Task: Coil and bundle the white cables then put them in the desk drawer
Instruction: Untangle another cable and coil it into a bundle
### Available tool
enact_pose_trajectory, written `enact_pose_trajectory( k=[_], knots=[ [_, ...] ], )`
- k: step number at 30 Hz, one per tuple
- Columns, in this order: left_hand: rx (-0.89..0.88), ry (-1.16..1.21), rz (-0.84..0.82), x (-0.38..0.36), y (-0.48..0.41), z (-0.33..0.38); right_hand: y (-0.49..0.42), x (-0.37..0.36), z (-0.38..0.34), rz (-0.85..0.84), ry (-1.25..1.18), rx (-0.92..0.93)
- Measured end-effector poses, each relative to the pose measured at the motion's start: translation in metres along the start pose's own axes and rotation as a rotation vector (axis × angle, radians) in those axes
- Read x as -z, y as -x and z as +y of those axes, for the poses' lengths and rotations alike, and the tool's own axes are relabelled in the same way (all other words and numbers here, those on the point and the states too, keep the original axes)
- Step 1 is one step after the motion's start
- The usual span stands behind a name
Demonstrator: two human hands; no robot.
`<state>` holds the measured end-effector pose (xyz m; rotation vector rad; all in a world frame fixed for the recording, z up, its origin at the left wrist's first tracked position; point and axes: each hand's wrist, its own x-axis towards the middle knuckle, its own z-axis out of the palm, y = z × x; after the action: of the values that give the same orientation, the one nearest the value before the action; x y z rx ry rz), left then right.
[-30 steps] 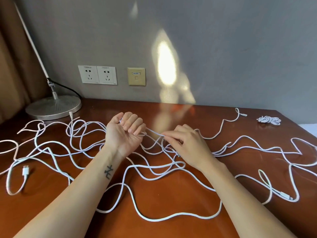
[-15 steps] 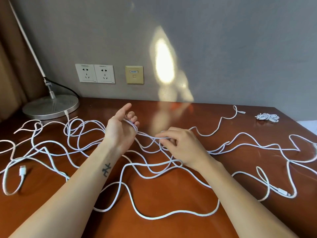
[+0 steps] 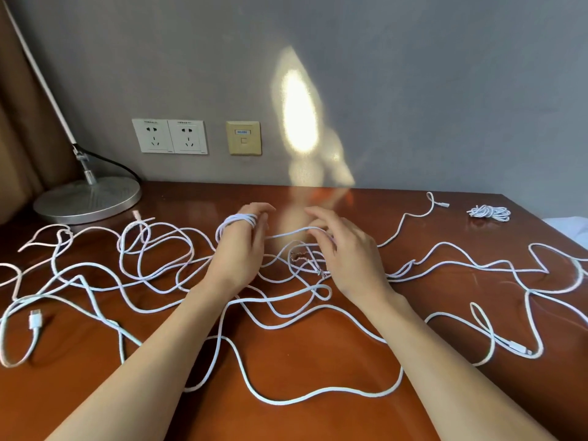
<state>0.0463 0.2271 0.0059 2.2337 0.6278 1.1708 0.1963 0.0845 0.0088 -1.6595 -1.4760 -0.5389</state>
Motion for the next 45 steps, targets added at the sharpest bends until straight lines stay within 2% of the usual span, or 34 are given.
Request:
enact_pose_trajectory(
  k=[4,8,11,14,17,20,25,31,33,39,45],
  knots=[
    [0.032,-0.102,-0.048,0.001,0.003,0.003,0.001,0.002,0.004,0.002,-0.106,-0.039],
    [0.016,-0.196,-0.041,0.003,0.006,0.009,-0.001,0.002,0.004,0.064,-0.093,-0.059],
    [0.02,-0.141,-0.056,0.006,0.007,0.016,-0.001,0.001,0.005,0.047,-0.1,-0.13],
    [0.097,-0.044,-0.126,0.008,0.007,0.017,0.002,-0.001,0.012,0.002,-0.127,-0.223],
    [0.108,-0.119,-0.167,0.008,0.008,0.016,0.004,-0.002,0.015,-0.043,-0.156,-0.266],
    [0.104,-0.238,-0.103,0.006,0.007,0.017,0.003,-0.002,0.013,-0.104,-0.208,-0.26],
    [0.182,-0.283,0.036,0.011,0.007,0.017,0.004,-0.002,0.013,-0.123,-0.259,-0.23],
    [0.253,-0.309,-0.028,0.012,0.007,0.023,0.005,-0.003,0.014,-0.142,-0.232,-0.248],
    [0.258,-0.267,-0.056,0.012,0.007,0.025,0.005,-0.002,0.014,-0.146,-0.247,-0.273],
    [0.419,-0.014,-0.141,0.007,0.004,0.016,0.003,0.0,0.007,-0.103,-0.354,-0.331],
    [0.461,0.266,-0.197,0.01,-0.001,0.018,0.002,-0.004,0.012,-0.086,-0.309,-0.293]
  ],
)
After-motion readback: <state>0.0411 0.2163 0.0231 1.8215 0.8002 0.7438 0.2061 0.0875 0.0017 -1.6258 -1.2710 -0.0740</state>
